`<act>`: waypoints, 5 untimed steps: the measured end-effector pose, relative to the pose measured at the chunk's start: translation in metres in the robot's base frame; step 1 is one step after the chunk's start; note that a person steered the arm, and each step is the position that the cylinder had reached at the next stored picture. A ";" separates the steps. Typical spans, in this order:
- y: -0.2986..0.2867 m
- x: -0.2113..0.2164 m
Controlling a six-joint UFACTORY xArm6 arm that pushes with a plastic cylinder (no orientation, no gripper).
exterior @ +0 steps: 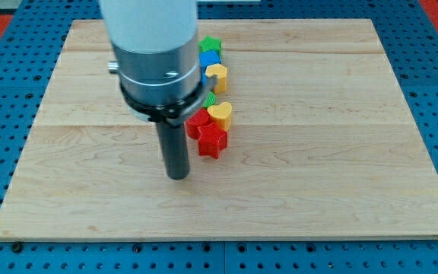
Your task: Slide the blue triangle a bit right and down
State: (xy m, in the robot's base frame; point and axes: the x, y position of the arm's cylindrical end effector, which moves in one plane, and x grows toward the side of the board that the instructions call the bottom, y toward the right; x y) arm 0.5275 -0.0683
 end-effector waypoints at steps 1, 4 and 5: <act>0.000 -0.014; -0.105 -0.064; -0.106 -0.122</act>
State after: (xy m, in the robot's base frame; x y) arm 0.4055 -0.1742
